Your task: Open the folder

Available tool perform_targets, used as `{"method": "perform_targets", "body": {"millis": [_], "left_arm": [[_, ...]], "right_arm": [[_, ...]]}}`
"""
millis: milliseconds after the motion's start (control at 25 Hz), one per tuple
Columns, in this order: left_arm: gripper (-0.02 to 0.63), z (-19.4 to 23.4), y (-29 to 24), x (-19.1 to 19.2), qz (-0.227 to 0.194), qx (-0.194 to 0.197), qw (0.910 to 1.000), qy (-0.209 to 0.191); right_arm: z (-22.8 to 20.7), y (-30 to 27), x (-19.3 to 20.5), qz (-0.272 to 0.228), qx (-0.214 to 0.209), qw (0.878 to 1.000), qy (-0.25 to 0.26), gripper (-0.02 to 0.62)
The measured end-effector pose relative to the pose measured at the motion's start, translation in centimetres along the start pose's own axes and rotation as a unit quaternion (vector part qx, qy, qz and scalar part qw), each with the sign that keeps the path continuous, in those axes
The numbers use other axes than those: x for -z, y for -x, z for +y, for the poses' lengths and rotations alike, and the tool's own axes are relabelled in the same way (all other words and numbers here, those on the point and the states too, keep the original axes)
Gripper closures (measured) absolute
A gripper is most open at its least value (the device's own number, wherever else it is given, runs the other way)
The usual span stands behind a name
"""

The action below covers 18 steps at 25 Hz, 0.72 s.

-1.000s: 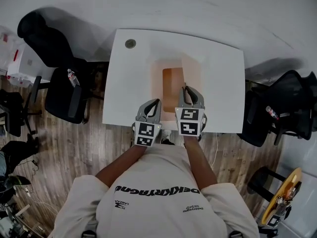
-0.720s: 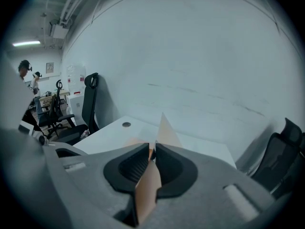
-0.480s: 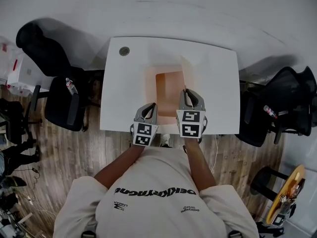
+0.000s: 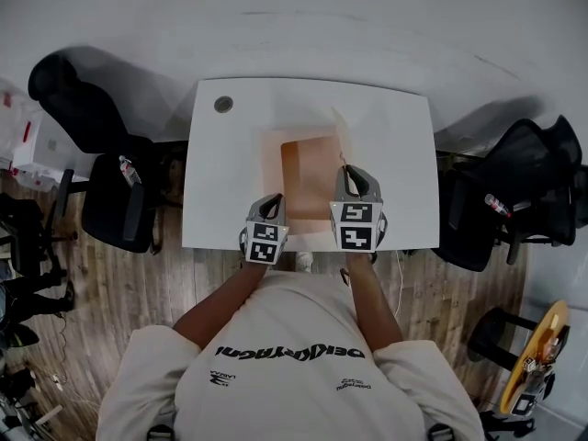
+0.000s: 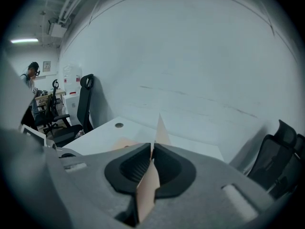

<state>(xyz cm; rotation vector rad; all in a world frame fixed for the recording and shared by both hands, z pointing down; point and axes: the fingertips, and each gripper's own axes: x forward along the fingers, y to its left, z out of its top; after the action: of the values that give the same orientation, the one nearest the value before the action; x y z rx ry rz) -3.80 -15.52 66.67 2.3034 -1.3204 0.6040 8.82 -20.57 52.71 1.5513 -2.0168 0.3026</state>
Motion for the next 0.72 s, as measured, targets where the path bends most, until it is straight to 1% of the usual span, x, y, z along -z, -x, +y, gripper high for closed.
{"method": "perform_targets", "body": {"millis": [160, 360, 720], "left_arm": [[0.618, -0.2, -0.9, 1.8, 0.03, 0.001, 0.9994, 0.018], [0.618, -0.3, -1.6, 2.8, 0.057, -0.01, 0.9983, 0.007], [0.618, -0.3, -2.5, 4.5, 0.094, -0.015, 0.9953, 0.017]], "right_arm": [[-1.1, 0.4, 0.1, -0.001, 0.006, 1.0, -0.002, 0.575], [-2.5, 0.9, 0.5, -0.004, 0.015, 1.0, -0.006, 0.58], [-4.4, 1.3, 1.0, -0.002, 0.025, 1.0, -0.012, 0.584]]}}
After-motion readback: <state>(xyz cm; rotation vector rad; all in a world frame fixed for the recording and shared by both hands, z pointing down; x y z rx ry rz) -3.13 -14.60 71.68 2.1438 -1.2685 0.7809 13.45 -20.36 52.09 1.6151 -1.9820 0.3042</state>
